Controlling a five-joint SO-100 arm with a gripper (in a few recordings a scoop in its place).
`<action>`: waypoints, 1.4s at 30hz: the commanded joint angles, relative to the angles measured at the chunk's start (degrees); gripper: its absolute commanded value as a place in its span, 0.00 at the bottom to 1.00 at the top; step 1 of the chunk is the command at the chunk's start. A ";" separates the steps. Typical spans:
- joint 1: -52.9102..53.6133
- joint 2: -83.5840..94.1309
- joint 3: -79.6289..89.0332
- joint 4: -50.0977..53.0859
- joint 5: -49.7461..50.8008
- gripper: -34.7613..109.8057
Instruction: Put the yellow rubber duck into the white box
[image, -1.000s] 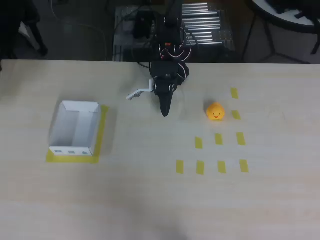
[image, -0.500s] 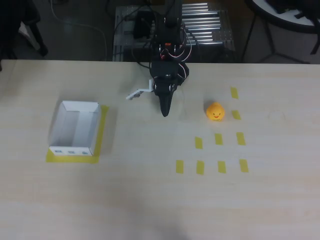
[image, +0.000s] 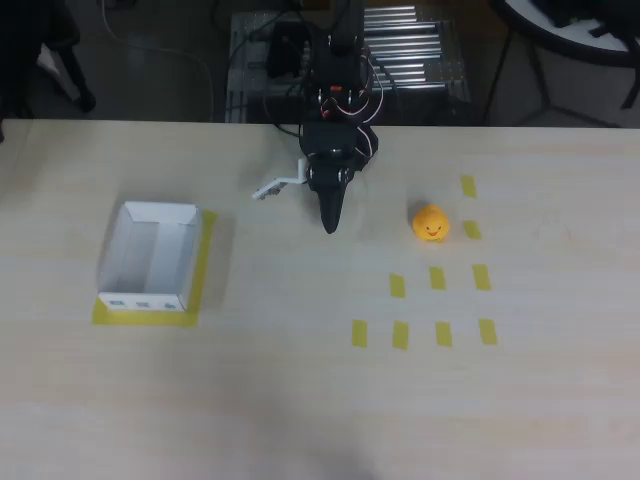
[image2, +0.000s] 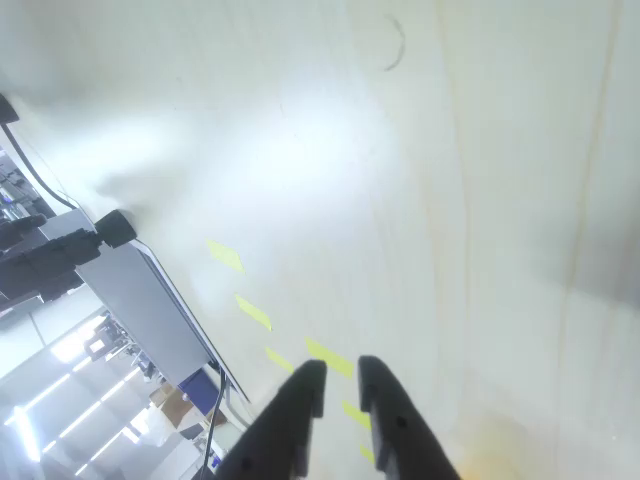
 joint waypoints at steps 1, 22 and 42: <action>0.35 2.99 0.53 0.53 0.62 0.27; 0.35 2.99 0.53 0.53 0.62 0.27; 0.35 2.99 0.53 0.53 0.62 0.24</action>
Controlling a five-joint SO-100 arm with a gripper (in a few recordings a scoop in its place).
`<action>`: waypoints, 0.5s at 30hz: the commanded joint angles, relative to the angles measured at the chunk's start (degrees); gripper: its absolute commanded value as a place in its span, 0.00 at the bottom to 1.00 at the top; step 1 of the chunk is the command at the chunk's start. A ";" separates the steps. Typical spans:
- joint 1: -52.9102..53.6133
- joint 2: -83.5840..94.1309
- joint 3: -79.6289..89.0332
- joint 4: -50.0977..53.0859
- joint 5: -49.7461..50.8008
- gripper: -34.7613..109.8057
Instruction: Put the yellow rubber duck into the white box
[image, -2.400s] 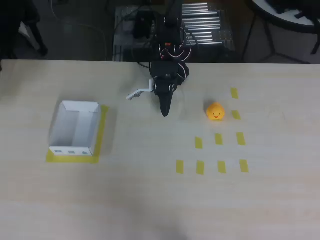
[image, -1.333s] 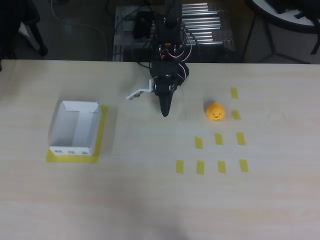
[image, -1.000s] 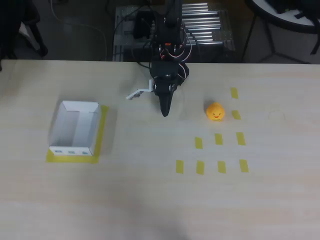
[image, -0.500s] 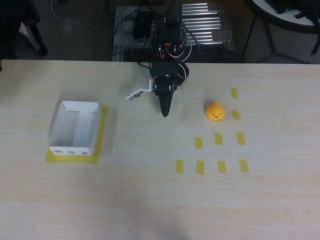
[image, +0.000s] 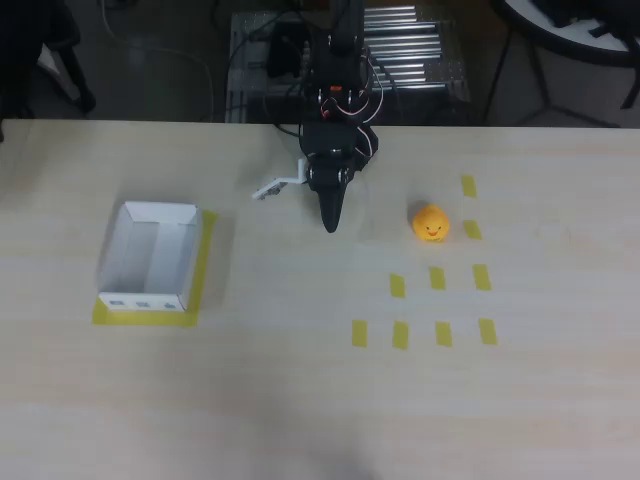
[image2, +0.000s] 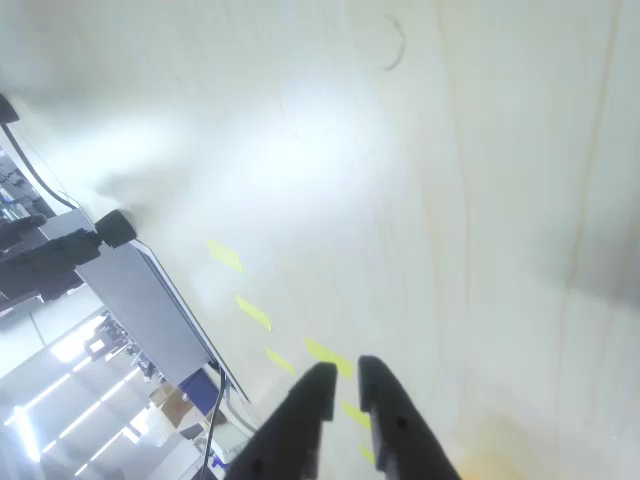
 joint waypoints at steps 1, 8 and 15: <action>0.35 2.99 0.53 0.53 0.62 0.24; 0.35 2.99 0.53 0.53 0.62 0.24; -0.79 2.99 0.26 0.00 -2.99 0.24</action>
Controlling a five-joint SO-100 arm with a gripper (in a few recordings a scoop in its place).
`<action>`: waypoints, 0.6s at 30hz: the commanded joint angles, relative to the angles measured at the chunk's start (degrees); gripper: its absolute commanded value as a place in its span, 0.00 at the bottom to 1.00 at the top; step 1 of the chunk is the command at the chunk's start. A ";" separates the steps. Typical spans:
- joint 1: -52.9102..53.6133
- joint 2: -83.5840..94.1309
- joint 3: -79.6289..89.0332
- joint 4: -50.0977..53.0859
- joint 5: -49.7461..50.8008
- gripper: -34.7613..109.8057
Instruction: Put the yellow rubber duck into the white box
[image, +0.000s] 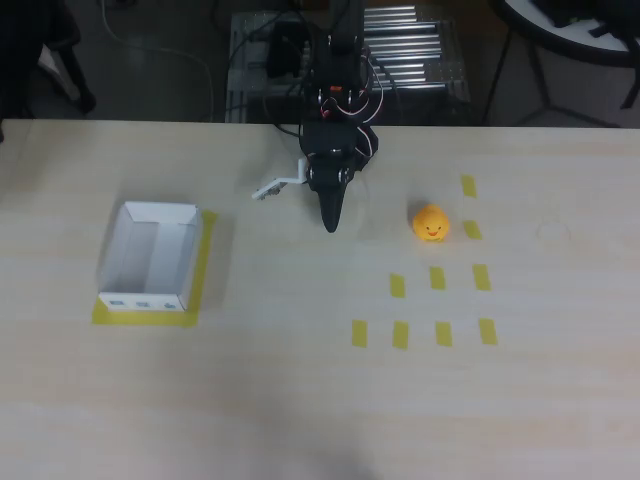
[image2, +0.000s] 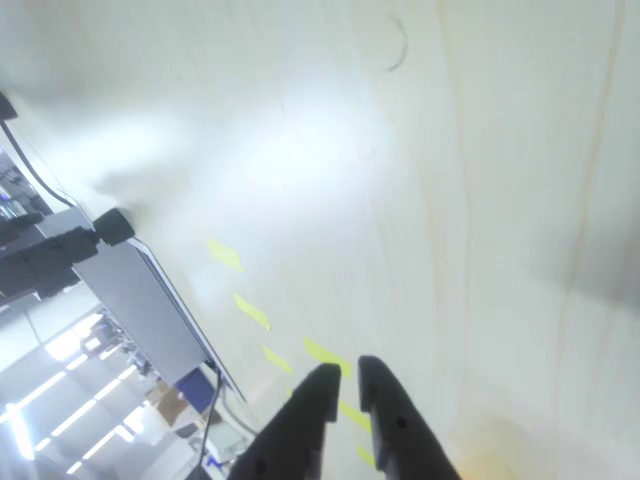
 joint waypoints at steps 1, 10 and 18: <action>-0.35 2.99 -0.62 -0.18 -2.11 0.24; -0.97 2.99 -14.68 6.15 -3.43 0.24; -2.55 2.99 -20.83 7.56 -3.43 0.24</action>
